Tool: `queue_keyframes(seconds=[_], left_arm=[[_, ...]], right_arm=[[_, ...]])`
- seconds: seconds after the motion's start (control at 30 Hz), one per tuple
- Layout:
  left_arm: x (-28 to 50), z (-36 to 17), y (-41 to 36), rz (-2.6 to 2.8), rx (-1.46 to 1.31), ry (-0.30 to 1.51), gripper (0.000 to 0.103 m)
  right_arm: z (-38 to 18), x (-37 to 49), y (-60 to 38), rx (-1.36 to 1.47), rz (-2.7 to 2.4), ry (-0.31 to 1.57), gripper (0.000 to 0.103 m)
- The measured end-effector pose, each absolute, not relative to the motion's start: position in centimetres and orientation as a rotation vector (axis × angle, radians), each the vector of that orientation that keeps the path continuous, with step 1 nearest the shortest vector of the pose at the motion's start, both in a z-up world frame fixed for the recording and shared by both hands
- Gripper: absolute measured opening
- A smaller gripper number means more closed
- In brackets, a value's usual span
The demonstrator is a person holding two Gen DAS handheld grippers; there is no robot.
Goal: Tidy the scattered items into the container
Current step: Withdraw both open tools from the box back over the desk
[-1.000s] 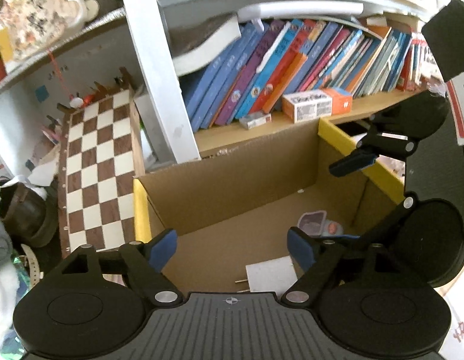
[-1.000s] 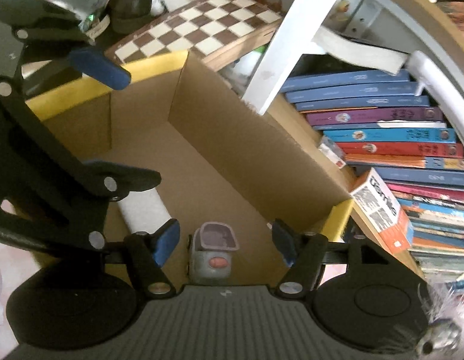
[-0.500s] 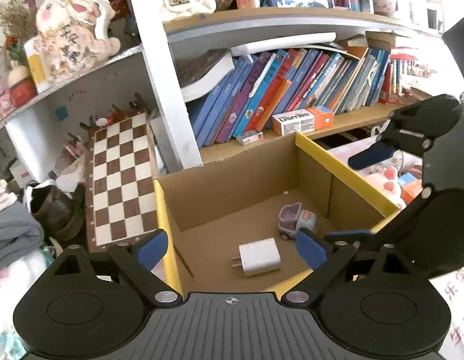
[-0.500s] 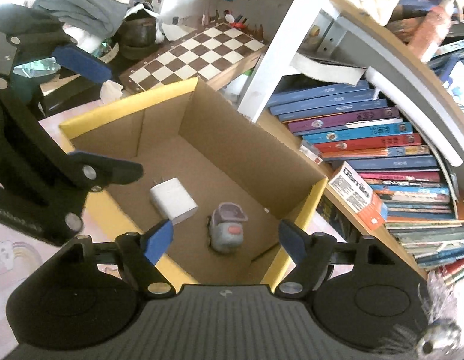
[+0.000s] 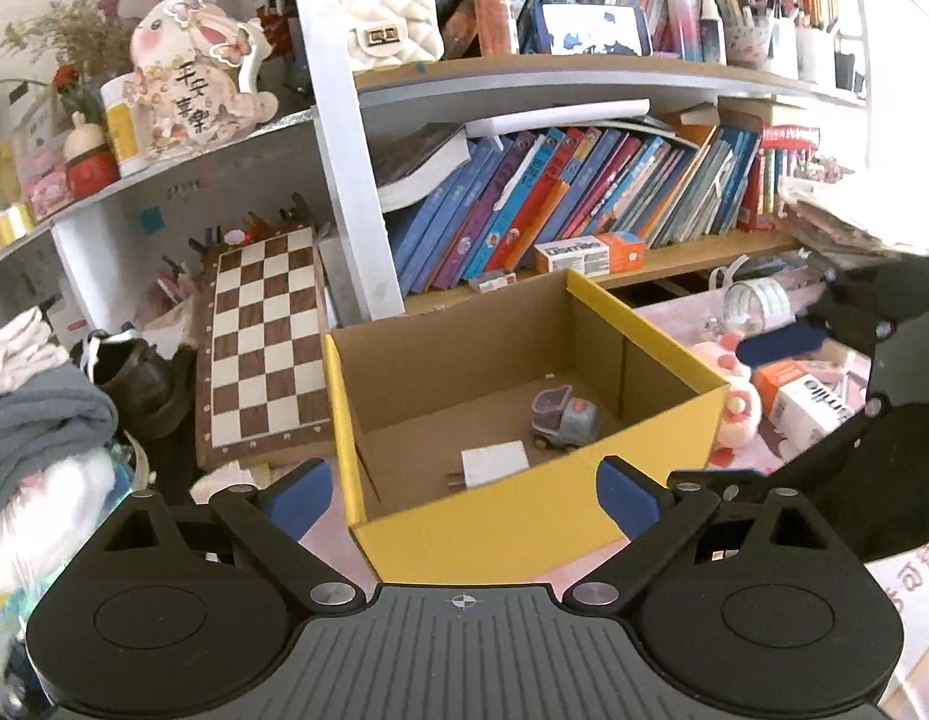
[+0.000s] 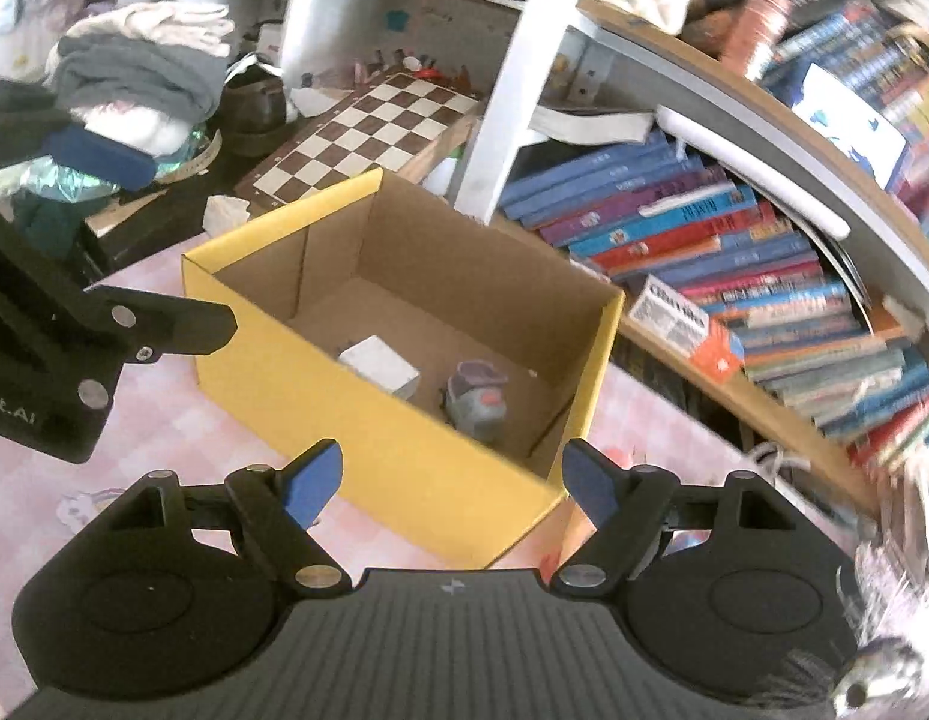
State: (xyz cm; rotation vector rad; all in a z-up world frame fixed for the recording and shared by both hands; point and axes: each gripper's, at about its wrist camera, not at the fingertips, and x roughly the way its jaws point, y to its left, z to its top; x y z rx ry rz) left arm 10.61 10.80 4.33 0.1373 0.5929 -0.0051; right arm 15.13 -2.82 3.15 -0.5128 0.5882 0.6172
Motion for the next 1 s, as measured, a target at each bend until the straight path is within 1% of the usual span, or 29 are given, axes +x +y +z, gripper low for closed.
queue_keyframes(seconds=[0.07, 0.33, 0.77, 1.0], left_arm=[[9.8, 4.3, 10.7, -0.006, 0.121, 0.587, 0.097], [6.8, 3.6, 10.4, 0.01, 0.061, 0.577, 0.097], [3.7, 2.6, 9.9, 0.038, 0.003, 0.592, 0.098], [2.5, 2.3, 9.5, 0.046, -0.011, 0.596, 0.101]], right_arm=[[3.0, 14.2, -3.4, -0.484, 0.602, 0.592, 0.083], [2.6, 11.3, -5.6, -0.392, 0.542, 0.596, 0.083], [1.6, 8.9, -8.0, -0.212, 0.435, 0.674, 0.085], [1.6, 7.2, -8.7, -0.177, 0.388, 0.666, 0.089]])
